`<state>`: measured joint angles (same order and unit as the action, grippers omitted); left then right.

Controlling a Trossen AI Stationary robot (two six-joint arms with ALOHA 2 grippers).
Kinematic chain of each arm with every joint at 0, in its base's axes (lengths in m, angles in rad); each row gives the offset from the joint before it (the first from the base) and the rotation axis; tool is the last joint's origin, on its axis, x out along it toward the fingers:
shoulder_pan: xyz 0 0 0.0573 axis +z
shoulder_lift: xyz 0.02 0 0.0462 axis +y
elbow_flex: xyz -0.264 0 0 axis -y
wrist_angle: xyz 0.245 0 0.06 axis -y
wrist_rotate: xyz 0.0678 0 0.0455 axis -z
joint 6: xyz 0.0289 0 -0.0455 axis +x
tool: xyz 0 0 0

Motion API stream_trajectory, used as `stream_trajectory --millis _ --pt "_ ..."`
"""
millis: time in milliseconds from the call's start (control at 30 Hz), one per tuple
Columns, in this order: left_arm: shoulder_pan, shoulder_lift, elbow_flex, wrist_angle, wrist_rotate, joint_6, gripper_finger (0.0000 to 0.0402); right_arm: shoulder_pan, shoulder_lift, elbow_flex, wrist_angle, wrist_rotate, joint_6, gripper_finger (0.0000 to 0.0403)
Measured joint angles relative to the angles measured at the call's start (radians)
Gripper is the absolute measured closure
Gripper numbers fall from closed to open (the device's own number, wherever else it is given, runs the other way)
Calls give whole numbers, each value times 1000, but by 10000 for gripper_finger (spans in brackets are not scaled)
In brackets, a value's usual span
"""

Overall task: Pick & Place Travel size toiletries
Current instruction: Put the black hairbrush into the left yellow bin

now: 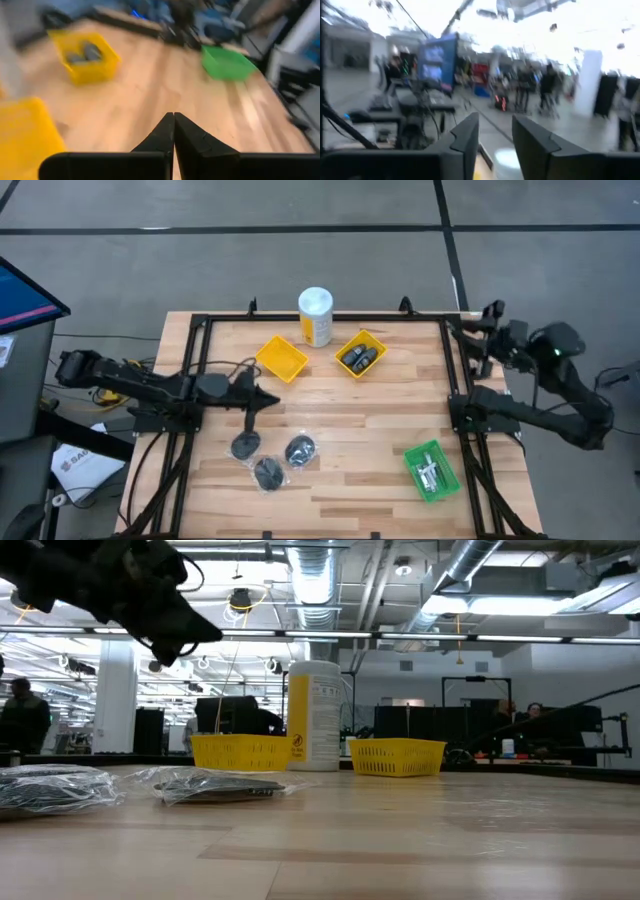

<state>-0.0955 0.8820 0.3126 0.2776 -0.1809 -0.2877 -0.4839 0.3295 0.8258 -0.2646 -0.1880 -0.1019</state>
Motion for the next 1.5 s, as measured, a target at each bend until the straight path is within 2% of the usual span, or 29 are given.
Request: stream_trajectory --millis 100,300,433,533,667,800,867,967,1033,1167,1333,1500 --pt "-47 69 19 -6 3 -31 400 15 -85 -76 45 -14 6 313" --pt "-140 287 112 -13 -77 -28 400 45 -171 -145 44 -20 26 349" --pt "-173 469 214 -18 -72 -42 400 53 -184 -161 33 -20 71 366" --pt "-179 572 296 -14 -23 -57 392 53 -188 -159 25 -21 103 375" --pt "-179 637 370 -14 116 -55 348 53 -188 -160 -31 -21 130 378" --pt "-179 648 386 -16 177 -22 268 53 -187 -161 -104 -35 137 364" --pt "-180 648 386 -16 167 13 220 53 -188 -160 -123 -88 115 354" --pt "-180 656 382 -14 78 19 156 53 -191 -183 -124 -164 100 347" --pt "-180 670 375 -20 16 13 128 53 -205 -224 -105 -196 113 349" --pt "-174 717 375 -12 3 -34 107 53 -231 -336 -16 -237 192 360" --pt "-180 786 376 15 57 -46 109 53 -252 -441 96 -243 254 379" --pt "-203 846 376 27 23 -30 110 53 -254 -479 145 -282 286 393"
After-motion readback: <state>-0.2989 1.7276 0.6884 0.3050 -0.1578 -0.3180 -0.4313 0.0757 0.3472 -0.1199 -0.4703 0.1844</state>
